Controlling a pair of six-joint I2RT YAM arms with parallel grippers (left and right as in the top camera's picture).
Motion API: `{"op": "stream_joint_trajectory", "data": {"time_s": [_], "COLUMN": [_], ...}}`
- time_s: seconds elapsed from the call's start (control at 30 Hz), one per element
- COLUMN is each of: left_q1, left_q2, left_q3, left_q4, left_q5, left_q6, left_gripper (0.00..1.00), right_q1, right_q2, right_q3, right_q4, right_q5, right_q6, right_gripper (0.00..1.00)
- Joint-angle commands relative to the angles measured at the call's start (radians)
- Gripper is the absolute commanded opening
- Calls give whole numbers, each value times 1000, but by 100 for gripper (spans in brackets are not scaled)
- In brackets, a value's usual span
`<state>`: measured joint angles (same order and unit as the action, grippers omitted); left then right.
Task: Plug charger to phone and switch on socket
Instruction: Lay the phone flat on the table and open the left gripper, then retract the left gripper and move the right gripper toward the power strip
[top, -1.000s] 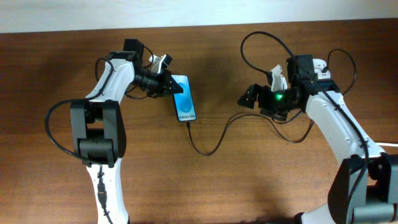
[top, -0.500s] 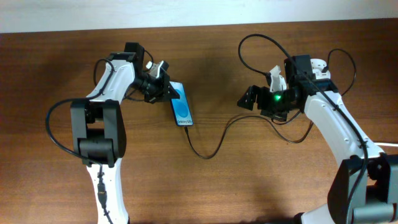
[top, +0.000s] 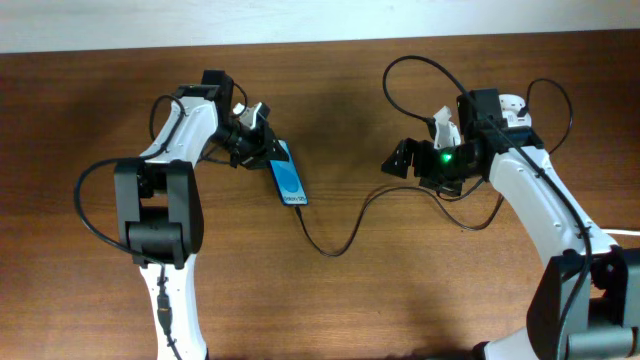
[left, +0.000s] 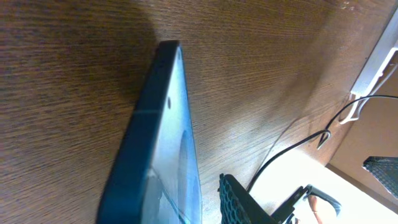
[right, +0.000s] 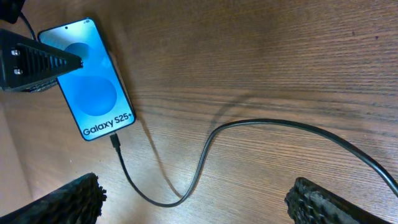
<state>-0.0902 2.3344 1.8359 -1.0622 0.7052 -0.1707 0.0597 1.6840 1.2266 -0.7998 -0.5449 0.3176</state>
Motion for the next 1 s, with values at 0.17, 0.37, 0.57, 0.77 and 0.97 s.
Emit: {"op": "stream_joint_trajectory", "data": {"time_s": [0.17, 0.37, 0.57, 0.77, 0.97], "left_q1": [-1, 0, 0, 52, 143], "left_q2": [10, 10, 10, -10, -201], "left_q3": [-4, -4, -4, 45, 151], "left_q4": [-2, -2, -2, -24, -103], "left_q5": [-64, -111, -210, -231, -224], "left_q6": [3, 3, 3, 3, -1], "left_gripper": [51, 64, 70, 66, 67], "right_q1": [6, 6, 6, 5, 5], "right_q2": [-29, -29, -29, -50, -123], "right_q3": [19, 19, 19, 22, 103], "right_q4": [-3, -14, -21, -20, -90], "right_q5": [12, 19, 19, 4, 16], "right_q6": [-8, -23, -26, -46, -79], "right_gripper": [98, 99, 98, 98, 99]}}
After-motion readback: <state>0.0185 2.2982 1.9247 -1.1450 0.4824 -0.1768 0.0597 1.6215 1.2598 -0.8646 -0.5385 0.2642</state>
